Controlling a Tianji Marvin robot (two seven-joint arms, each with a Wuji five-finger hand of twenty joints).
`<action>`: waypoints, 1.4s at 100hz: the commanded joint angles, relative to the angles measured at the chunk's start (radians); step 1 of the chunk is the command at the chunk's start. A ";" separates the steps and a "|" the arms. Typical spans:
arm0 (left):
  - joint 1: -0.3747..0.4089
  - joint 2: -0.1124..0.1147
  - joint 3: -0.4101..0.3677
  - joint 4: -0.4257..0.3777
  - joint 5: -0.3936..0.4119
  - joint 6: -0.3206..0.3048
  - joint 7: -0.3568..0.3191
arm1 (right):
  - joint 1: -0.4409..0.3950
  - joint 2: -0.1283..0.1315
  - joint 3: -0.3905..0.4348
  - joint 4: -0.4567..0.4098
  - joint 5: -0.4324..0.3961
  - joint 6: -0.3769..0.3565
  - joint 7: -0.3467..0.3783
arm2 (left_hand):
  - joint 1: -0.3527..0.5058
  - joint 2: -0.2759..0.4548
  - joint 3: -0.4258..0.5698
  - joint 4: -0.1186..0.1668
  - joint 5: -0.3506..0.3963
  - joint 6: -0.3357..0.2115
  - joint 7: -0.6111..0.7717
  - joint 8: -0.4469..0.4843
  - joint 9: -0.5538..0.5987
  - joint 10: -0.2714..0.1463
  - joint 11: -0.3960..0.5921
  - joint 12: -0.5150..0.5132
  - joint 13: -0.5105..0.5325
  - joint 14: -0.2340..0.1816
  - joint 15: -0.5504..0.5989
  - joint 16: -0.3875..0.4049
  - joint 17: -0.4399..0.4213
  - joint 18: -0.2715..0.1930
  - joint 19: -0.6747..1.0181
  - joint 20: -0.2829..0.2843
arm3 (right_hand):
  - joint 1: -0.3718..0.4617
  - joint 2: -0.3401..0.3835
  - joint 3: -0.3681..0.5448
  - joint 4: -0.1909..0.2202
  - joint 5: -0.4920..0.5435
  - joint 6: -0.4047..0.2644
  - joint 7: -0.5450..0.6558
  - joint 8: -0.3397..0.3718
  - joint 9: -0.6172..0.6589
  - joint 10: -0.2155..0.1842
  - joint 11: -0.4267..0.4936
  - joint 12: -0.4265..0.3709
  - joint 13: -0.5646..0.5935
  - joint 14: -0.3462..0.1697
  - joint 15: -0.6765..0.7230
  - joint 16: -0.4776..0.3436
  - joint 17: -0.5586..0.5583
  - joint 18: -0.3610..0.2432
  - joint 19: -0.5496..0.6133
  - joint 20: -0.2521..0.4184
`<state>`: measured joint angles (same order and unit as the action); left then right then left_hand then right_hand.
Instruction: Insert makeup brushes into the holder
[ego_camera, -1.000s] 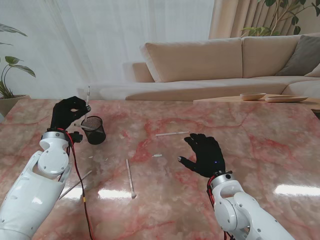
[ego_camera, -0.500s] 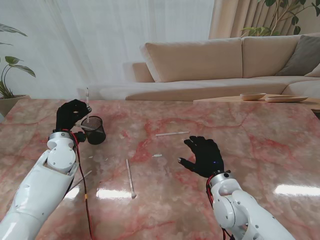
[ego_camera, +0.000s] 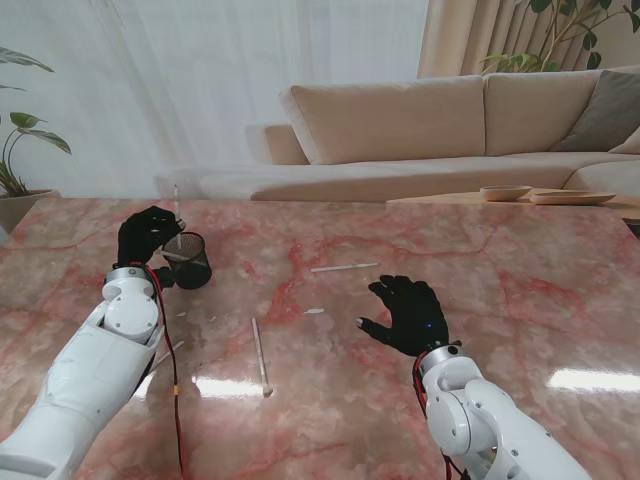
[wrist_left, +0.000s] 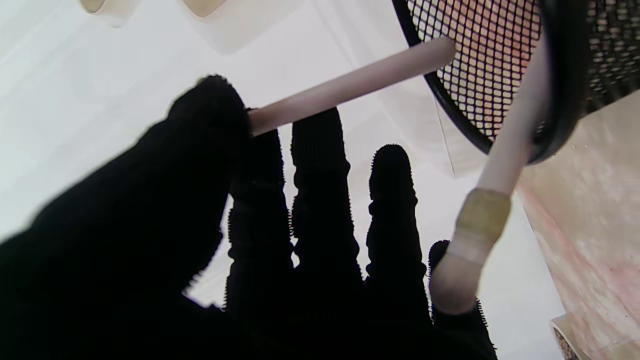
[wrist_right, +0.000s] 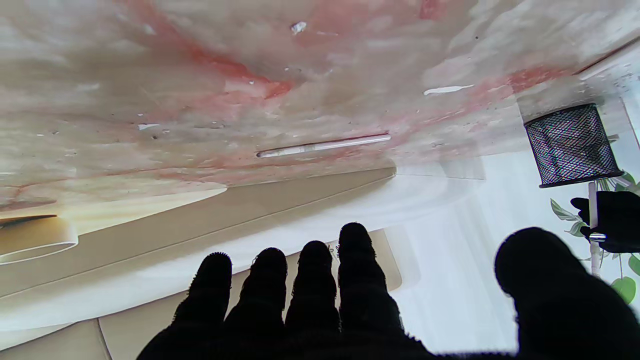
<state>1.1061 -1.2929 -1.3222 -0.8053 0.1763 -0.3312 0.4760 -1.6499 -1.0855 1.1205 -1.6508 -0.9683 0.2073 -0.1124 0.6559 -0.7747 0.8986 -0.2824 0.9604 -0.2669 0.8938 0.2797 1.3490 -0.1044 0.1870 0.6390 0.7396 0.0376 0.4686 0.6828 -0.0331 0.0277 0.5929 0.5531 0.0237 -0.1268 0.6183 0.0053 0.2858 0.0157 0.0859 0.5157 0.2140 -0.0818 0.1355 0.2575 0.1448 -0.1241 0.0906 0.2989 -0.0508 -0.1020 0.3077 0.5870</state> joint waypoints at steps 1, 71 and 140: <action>-0.003 -0.008 0.005 0.012 -0.003 -0.007 0.007 | -0.006 0.000 -0.001 -0.001 0.005 0.007 0.015 | 0.017 0.018 0.072 0.017 0.031 -0.192 0.072 0.006 0.035 -0.071 -0.022 -0.022 -0.021 -0.042 -0.010 -0.004 -0.018 -0.034 -0.032 0.022 | 0.007 -0.007 0.000 0.033 -0.022 -0.016 -0.013 0.013 -0.021 0.011 -0.002 0.017 -0.045 -0.021 -0.025 0.016 -0.005 -0.029 -0.036 -0.005; -0.011 -0.016 0.015 0.060 -0.017 -0.015 0.004 | -0.002 -0.002 -0.002 0.013 0.009 0.005 -0.002 | 0.043 -0.052 0.035 0.014 0.030 -0.060 -0.024 -0.184 -0.015 -0.053 -0.066 -0.134 -0.060 -0.046 -0.033 -0.017 -0.021 -0.014 -0.090 0.081 | 0.017 -0.010 0.007 0.019 -0.020 -0.016 -0.013 0.016 -0.024 0.013 0.000 0.019 -0.045 -0.020 -0.027 0.019 -0.004 -0.029 -0.039 -0.003; 0.033 0.009 -0.009 -0.007 -0.001 -0.021 -0.043 | -0.003 -0.004 0.004 0.022 0.007 -0.006 -0.023 | -0.202 -0.087 0.061 0.083 -0.120 0.099 -0.454 -0.036 -0.432 -0.013 0.134 -0.379 -0.230 -0.066 -0.170 -0.105 -0.033 -0.036 -0.262 0.091 | 0.018 -0.019 0.016 0.015 -0.023 -0.013 -0.015 0.017 -0.024 0.012 0.000 0.018 -0.044 -0.019 -0.026 0.021 -0.003 -0.029 -0.040 -0.002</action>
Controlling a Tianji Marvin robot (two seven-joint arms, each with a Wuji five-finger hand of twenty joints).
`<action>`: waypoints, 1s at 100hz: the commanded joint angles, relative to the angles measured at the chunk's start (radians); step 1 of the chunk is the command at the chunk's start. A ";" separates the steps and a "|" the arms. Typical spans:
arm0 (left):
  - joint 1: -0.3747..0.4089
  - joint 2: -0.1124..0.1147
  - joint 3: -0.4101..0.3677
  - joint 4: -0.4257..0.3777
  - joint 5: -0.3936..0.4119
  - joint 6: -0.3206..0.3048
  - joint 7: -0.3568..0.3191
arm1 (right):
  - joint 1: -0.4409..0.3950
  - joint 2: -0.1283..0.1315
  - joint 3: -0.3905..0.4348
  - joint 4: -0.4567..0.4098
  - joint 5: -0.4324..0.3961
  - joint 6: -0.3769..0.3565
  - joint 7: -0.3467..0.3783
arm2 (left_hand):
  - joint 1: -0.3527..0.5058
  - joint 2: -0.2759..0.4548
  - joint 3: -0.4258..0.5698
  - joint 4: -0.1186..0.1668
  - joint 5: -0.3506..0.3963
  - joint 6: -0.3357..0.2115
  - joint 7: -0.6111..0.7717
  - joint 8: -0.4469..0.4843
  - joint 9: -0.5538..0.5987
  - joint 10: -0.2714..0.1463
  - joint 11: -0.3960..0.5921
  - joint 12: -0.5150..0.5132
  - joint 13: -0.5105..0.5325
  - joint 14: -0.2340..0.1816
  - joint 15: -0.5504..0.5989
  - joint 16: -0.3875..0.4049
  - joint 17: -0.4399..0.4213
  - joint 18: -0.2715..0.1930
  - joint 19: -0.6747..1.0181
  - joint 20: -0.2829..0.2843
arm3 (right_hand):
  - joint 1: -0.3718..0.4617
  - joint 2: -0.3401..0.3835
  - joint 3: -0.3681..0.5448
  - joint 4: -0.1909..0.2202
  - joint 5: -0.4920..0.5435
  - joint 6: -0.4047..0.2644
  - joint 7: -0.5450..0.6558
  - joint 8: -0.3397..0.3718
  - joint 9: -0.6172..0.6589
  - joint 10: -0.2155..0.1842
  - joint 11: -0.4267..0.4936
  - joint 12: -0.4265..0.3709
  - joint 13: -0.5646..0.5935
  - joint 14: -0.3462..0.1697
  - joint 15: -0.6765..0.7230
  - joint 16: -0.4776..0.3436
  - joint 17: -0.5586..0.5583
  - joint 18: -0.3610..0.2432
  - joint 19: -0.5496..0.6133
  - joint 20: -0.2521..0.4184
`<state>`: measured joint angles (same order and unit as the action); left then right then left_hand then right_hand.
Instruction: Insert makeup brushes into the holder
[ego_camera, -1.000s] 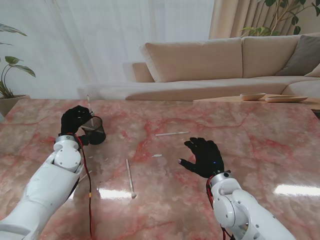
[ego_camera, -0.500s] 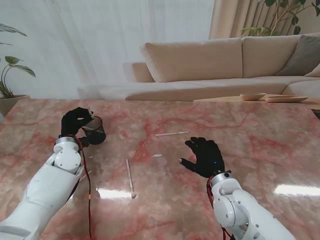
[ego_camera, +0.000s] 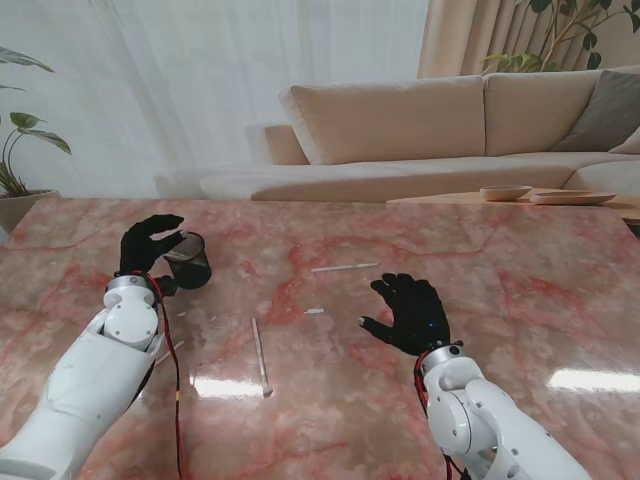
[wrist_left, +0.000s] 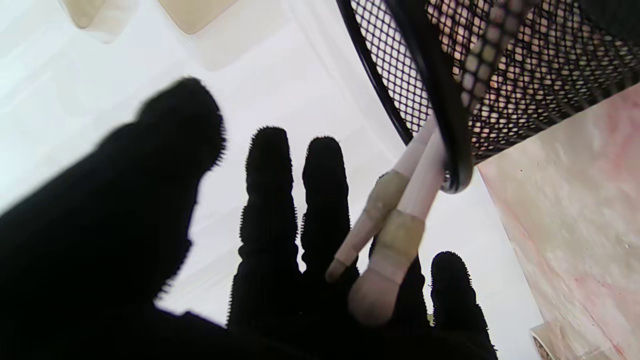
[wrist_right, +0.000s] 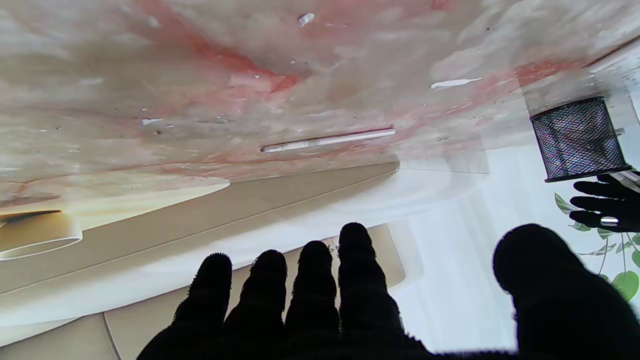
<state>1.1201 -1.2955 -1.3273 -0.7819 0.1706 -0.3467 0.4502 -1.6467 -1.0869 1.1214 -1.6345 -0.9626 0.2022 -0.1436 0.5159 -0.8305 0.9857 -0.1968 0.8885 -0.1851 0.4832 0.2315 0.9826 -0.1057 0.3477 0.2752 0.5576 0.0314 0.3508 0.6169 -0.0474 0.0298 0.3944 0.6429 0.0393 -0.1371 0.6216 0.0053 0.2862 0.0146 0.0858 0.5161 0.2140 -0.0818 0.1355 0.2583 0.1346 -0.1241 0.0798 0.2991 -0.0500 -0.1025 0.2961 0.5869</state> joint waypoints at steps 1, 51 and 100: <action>0.022 0.012 -0.006 -0.036 0.004 -0.006 -0.021 | -0.006 -0.002 0.003 0.006 0.001 -0.001 0.008 | -0.068 -0.032 -0.032 -0.004 -0.058 0.021 -0.051 0.012 -0.080 -0.010 -0.030 -0.017 -0.056 -0.062 -0.060 -0.046 -0.019 -0.041 -0.072 0.000 | 0.003 -0.010 0.013 0.014 -0.023 -0.011 -0.015 0.017 -0.024 0.012 0.000 0.018 -0.033 -0.019 -0.015 0.021 -0.004 -0.029 -0.029 -0.001; 0.239 0.128 -0.110 -0.538 0.034 0.043 -0.364 | -0.003 0.002 0.050 -0.004 -0.038 -0.039 -0.003 | -0.066 0.243 -0.483 0.059 -0.337 0.131 -0.300 -0.072 -0.522 0.032 -0.125 -0.062 -0.307 -0.105 -0.242 -0.255 0.011 -0.122 -0.282 -0.151 | 0.018 -0.120 0.081 -0.008 -0.012 -0.007 -0.012 0.016 0.018 0.008 0.013 0.016 0.033 0.003 0.042 0.026 -0.018 -0.014 0.032 0.063; 0.407 0.198 -0.067 -0.882 0.058 0.093 -0.622 | 0.028 0.019 0.133 -0.059 -0.120 -0.097 0.089 | -0.008 0.337 -0.661 0.107 -0.412 0.157 -0.372 -0.113 -0.633 0.045 -0.157 -0.084 -0.353 -0.082 -0.259 -0.280 0.010 -0.107 -0.282 -0.179 | 0.280 -0.432 0.064 -0.039 0.030 0.017 0.011 -0.003 0.094 0.007 0.107 0.069 0.130 0.026 0.175 0.087 0.011 0.015 0.117 0.050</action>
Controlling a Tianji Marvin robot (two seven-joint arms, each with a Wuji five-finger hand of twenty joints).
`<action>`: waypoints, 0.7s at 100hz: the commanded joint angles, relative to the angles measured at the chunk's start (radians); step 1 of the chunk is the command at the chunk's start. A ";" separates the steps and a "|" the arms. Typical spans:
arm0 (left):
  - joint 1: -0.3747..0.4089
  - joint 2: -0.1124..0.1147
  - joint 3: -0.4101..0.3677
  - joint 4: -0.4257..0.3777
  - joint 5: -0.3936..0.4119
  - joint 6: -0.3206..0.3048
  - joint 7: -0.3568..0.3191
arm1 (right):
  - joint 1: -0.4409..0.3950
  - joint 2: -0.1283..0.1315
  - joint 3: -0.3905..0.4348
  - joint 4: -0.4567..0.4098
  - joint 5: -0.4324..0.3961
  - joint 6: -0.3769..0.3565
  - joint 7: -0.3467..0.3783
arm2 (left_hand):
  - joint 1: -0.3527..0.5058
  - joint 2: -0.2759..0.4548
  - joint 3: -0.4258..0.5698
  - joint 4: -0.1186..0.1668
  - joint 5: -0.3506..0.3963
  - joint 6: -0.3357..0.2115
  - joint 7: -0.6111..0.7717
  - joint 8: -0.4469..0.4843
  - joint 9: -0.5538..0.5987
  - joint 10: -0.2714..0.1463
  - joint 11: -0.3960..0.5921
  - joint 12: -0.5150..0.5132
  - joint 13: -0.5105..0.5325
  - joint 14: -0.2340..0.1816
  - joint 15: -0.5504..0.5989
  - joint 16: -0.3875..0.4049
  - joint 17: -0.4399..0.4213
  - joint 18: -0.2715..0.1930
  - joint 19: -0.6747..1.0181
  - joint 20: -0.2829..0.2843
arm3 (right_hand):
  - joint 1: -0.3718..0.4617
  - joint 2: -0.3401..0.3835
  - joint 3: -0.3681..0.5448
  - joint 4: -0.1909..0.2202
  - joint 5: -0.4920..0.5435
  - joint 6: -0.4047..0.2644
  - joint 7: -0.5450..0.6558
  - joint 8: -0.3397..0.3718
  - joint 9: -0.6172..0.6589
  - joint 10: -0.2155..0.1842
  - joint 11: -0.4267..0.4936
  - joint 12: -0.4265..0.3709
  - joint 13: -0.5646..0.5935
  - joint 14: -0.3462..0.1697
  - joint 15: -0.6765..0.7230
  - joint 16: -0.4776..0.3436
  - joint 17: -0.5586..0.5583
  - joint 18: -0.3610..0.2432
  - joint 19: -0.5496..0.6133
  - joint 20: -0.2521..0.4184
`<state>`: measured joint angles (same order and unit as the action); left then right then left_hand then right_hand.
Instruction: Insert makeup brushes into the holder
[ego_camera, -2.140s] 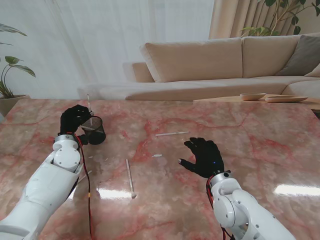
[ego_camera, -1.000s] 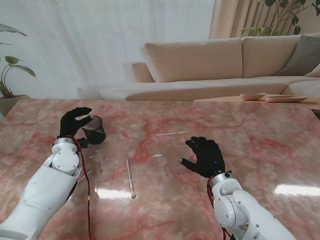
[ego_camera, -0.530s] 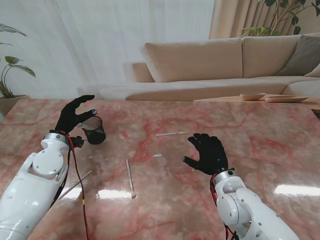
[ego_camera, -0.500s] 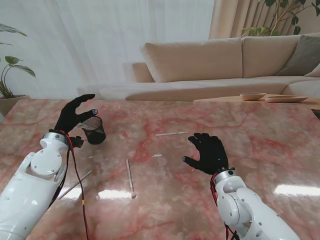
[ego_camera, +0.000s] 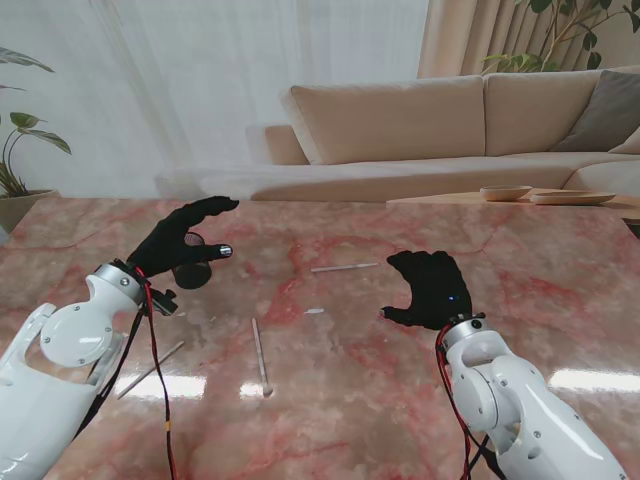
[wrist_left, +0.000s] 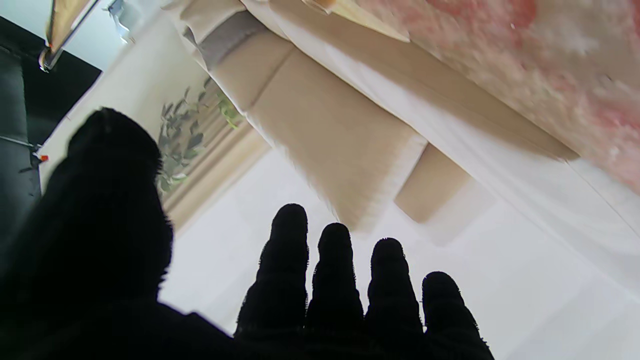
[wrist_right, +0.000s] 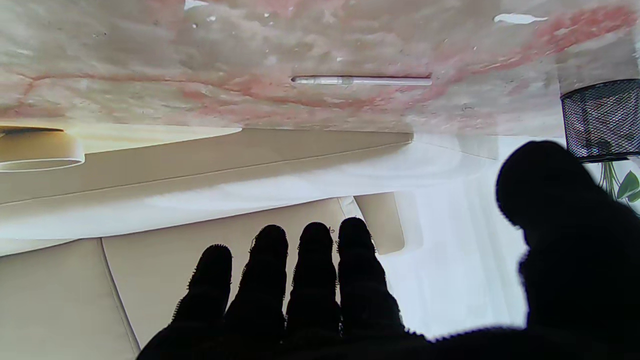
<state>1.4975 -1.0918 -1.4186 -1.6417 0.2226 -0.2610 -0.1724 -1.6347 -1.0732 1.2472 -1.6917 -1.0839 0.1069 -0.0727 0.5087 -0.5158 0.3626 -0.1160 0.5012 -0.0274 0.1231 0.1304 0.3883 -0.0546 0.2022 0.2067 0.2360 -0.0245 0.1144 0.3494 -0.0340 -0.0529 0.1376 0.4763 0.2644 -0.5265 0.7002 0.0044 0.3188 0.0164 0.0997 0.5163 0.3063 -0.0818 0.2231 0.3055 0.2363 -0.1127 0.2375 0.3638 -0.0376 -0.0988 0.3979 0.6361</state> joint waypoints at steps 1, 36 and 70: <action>0.033 -0.006 0.027 -0.026 0.007 0.009 0.000 | 0.018 0.005 0.007 -0.001 0.001 -0.002 0.019 | 0.000 0.022 -0.039 0.027 -0.023 -0.001 -0.011 -0.012 -0.039 -0.006 -0.011 -0.015 -0.031 -0.026 -0.023 -0.013 -0.004 -0.025 -0.025 -0.013 | 0.060 -0.047 -0.014 -0.037 -0.002 0.015 -0.003 -0.004 0.003 0.007 0.022 0.023 0.028 0.015 0.019 0.023 -0.001 0.011 0.016 0.001; 0.076 -0.008 0.115 -0.057 0.019 0.041 0.015 | 0.205 0.003 -0.091 0.167 0.037 0.005 0.004 | 0.010 0.030 -0.059 0.031 -0.018 0.005 -0.008 -0.011 -0.039 -0.006 -0.005 -0.012 -0.028 -0.029 -0.020 -0.011 -0.002 -0.034 -0.018 -0.011 | 0.194 -0.092 0.050 -0.043 0.072 -0.017 0.107 0.038 0.078 -0.009 0.189 0.186 0.075 0.011 0.179 0.106 0.039 0.028 0.092 -0.020; 0.067 -0.016 0.162 -0.025 0.018 0.061 0.042 | 0.442 -0.018 -0.300 0.413 0.163 0.014 -0.023 | 0.015 0.033 -0.061 0.033 -0.010 0.000 -0.001 -0.007 -0.037 -0.007 -0.002 -0.010 -0.027 -0.031 -0.018 -0.011 -0.003 -0.031 -0.016 -0.013 | 0.136 -0.250 0.393 -0.122 0.124 -0.051 0.173 0.094 0.114 -0.029 0.221 0.224 0.074 0.001 0.207 0.110 0.041 0.023 0.122 -0.039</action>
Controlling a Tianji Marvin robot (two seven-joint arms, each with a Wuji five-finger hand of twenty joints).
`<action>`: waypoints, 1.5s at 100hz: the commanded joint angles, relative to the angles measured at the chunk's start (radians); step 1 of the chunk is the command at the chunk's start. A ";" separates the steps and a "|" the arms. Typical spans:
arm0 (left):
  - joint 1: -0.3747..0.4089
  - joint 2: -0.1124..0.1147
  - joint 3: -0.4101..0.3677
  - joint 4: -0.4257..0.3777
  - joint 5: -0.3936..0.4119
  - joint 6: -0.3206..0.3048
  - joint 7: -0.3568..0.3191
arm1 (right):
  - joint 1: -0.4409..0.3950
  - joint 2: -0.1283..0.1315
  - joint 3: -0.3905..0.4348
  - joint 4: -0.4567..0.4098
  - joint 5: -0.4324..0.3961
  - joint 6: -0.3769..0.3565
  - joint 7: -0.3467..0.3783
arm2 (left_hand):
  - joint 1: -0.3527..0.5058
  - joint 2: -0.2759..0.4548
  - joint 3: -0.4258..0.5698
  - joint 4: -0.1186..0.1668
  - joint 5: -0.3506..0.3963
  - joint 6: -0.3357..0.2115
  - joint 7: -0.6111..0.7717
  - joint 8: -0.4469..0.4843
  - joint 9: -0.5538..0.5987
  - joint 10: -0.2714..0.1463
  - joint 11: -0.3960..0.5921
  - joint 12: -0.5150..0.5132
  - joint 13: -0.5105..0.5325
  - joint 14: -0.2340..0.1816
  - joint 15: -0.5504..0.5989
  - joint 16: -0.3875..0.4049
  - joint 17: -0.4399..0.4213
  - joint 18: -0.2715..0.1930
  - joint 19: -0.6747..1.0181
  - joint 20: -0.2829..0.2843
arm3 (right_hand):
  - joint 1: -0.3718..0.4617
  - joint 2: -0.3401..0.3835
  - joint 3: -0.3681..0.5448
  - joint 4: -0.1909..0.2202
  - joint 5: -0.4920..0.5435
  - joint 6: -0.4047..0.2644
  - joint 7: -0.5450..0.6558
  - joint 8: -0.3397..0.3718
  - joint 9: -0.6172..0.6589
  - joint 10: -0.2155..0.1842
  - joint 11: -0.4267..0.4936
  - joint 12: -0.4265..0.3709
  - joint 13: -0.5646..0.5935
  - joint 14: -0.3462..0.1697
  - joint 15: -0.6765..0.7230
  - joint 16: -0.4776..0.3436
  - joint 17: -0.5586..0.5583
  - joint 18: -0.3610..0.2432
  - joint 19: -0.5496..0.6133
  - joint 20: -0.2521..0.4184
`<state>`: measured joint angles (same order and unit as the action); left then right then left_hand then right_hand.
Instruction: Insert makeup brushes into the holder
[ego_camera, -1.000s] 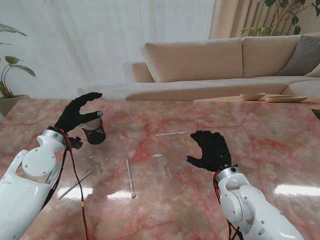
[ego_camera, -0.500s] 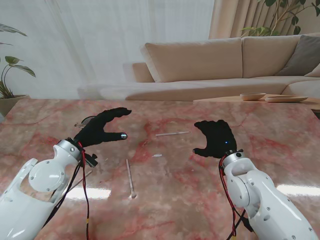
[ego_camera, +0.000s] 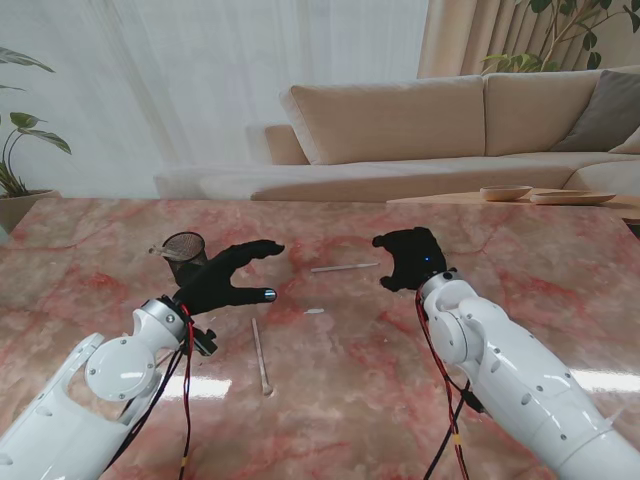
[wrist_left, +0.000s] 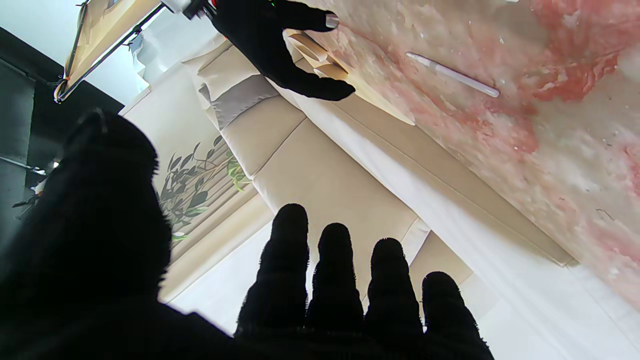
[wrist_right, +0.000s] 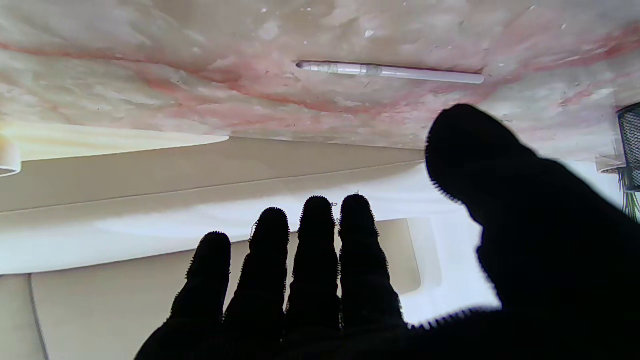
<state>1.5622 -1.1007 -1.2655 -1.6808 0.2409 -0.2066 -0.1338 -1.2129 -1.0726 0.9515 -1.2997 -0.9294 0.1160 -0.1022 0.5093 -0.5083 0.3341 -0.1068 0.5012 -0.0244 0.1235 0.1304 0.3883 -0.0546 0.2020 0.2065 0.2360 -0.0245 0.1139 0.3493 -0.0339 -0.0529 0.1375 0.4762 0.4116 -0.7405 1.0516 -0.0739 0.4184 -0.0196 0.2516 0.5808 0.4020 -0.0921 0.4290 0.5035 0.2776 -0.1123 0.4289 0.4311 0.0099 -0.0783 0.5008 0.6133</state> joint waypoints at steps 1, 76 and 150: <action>0.002 -0.007 0.010 0.015 0.000 0.006 0.004 | 0.026 -0.020 -0.010 0.028 0.013 0.005 0.004 | 0.015 0.026 -0.033 0.024 -0.010 -0.003 -0.001 -0.007 -0.036 -0.007 -0.001 -0.010 -0.027 -0.031 -0.018 -0.011 -0.003 -0.031 -0.016 -0.013 | -0.011 -0.037 0.043 -0.045 0.027 -0.016 0.027 0.034 0.022 -0.020 0.018 0.029 0.035 0.000 0.018 0.043 -0.005 0.003 0.021 -0.016; 0.031 -0.012 0.003 0.015 0.005 0.019 0.028 | 0.311 -0.119 -0.318 0.443 0.242 0.031 -0.103 | 0.015 0.038 -0.018 0.026 0.000 0.003 0.011 0.000 -0.031 0.001 0.003 -0.007 -0.023 -0.031 -0.016 -0.009 -0.004 -0.030 -0.025 -0.021 | -0.017 0.060 -0.001 -0.032 0.014 -0.015 0.006 0.055 -0.071 -0.019 0.062 0.081 -0.067 -0.018 0.068 0.060 -0.032 -0.012 0.047 -0.016; 0.071 -0.009 -0.034 -0.008 0.020 0.027 0.029 | 0.450 -0.262 -0.502 0.793 0.417 -0.029 -0.168 | 0.015 0.054 -0.025 0.030 0.006 0.000 0.020 0.005 -0.025 0.001 0.003 -0.007 -0.017 -0.032 -0.015 -0.008 -0.004 -0.022 -0.031 -0.027 | -0.023 0.129 0.005 -0.015 0.040 -0.026 0.017 0.038 -0.072 -0.023 0.076 0.084 -0.072 -0.021 0.078 0.062 -0.032 -0.017 0.045 -0.010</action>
<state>1.6254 -1.1109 -1.2984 -1.6875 0.2577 -0.1858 -0.1049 -0.7717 -1.3210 0.4529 -0.5174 -0.5154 0.0897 -0.2813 0.5097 -0.4890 0.3341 -0.1067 0.5031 -0.0231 0.1363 0.1304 0.3883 -0.0535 0.2020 0.2064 0.2360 -0.0245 0.1139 0.3492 -0.0339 -0.0529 0.1374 0.4566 0.4111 -0.6206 1.0506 -0.0743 0.4561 -0.0346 0.2611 0.6290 0.3404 -0.1026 0.4912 0.5653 0.2320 -0.1124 0.4905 0.4801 -0.0083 -0.0779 0.5368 0.6129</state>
